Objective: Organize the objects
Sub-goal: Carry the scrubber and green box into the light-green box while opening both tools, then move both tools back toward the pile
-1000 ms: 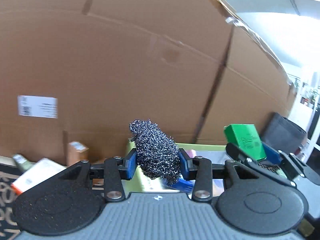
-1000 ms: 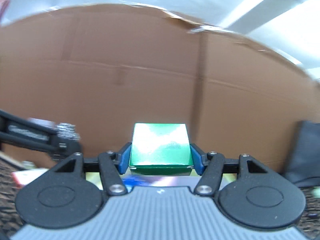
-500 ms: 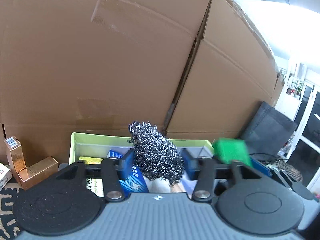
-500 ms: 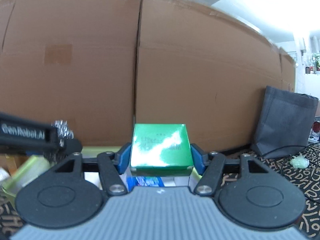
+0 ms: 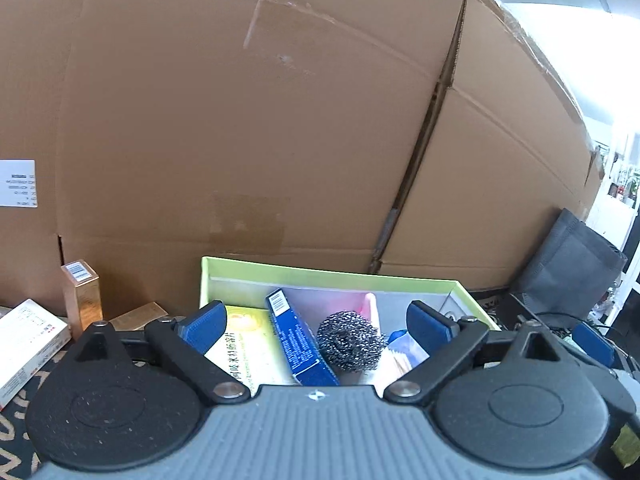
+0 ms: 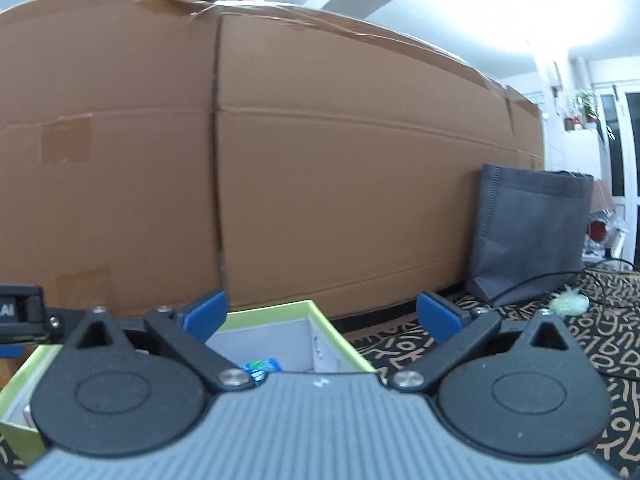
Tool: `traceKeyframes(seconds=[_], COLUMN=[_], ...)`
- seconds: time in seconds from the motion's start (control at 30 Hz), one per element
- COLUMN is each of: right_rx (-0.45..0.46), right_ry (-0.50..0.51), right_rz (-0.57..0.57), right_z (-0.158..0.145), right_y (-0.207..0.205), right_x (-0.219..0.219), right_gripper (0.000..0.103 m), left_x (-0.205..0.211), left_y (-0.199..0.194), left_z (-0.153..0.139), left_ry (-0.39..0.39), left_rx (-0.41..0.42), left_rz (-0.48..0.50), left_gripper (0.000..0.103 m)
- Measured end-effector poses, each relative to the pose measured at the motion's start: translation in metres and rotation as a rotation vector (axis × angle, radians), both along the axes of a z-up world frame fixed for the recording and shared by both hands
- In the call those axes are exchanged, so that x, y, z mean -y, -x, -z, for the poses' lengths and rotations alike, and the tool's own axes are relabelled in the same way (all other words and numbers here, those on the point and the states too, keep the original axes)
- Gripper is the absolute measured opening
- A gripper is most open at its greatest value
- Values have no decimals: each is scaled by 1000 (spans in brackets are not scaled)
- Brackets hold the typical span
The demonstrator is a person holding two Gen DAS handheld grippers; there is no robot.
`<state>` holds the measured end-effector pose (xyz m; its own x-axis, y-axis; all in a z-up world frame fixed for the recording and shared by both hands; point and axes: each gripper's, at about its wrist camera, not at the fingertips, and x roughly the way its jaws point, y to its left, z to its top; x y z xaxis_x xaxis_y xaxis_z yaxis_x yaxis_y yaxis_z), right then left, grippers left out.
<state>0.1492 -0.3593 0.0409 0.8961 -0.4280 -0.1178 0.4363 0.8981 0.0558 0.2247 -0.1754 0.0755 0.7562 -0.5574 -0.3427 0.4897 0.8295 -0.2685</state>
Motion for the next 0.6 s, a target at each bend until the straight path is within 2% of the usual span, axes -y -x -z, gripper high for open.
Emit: traceKeyframes(seconds=[0.4,0.6], right_rx=[-6,-8], right_ry=[35,58], right_rz=[-62,-111], right_z=[0,0], right_y=[-6,-7], right_x=[-17,-30], right_gripper=[103,103], left_x=[-8,-21], left_y=[10,12], left_z=[-4,-7], left_ry=[-47,-39], left_rx=[42,31], left_rz=[-22,-55], left_gripper=[99,99])
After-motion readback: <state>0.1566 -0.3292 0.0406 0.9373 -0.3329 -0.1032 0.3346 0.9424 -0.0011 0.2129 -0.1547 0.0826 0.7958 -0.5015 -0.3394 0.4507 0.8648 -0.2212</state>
